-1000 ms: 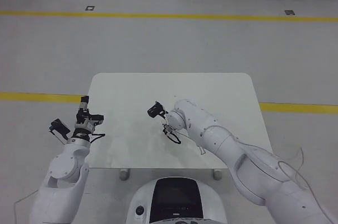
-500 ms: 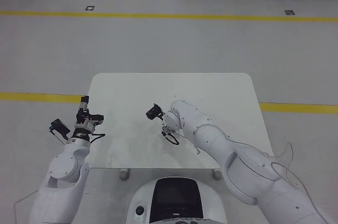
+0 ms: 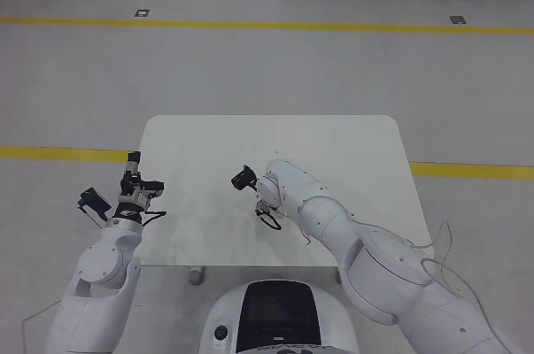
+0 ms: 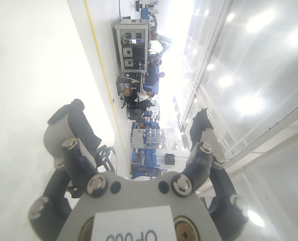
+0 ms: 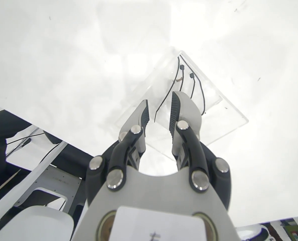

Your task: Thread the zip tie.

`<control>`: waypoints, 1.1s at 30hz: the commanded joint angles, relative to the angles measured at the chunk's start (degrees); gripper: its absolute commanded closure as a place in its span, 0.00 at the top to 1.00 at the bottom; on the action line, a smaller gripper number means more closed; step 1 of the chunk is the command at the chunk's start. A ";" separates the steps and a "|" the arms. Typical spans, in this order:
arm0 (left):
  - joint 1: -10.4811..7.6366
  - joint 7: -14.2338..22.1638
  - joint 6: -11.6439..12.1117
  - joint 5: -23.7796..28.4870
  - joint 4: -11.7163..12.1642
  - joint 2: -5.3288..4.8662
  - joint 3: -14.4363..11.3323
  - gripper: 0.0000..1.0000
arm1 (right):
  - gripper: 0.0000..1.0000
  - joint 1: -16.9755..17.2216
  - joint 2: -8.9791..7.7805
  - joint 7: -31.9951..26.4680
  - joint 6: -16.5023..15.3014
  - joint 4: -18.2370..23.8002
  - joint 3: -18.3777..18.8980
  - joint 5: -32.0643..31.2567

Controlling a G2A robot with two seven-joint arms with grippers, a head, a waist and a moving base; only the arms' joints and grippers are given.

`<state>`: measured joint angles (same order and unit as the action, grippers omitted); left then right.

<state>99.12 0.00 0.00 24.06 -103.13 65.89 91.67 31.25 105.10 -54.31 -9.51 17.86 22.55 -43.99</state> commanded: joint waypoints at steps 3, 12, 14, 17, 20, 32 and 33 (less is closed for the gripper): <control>0.00 0.00 0.00 0.00 0.00 0.00 0.00 1.00 | 0.20 -0.27 0.69 0.21 -0.32 -1.44 0.13 -0.11; 0.00 0.00 0.00 0.00 0.00 0.00 0.00 1.00 | 0.21 -0.67 1.93 0.66 -1.41 -3.94 0.63 -0.10; 0.00 0.00 0.00 0.00 0.00 0.00 0.00 1.00 | 0.21 -0.67 2.15 0.78 -1.63 -4.50 0.75 -0.10; 0.00 0.00 0.00 0.00 0.00 0.00 0.00 1.00 | 0.21 -0.68 2.48 0.61 -1.62 -5.03 0.80 -0.36; 0.00 0.00 0.00 0.00 0.00 0.00 0.00 1.00 | 0.21 -0.68 2.73 0.45 -1.67 -5.42 0.86 -0.57; 0.00 0.00 0.00 0.00 0.00 0.00 0.00 1.00 | 0.19 -0.30 3.79 0.31 -1.24 -5.94 0.91 -1.95; 0.00 0.00 0.00 0.00 0.00 0.00 0.00 1.00 | 0.19 -0.27 3.88 0.33 -1.20 -5.99 0.92 -2.04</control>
<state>99.12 0.00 0.00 24.06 -103.13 65.89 91.67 30.94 108.90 -54.00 -10.77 11.92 23.47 -45.94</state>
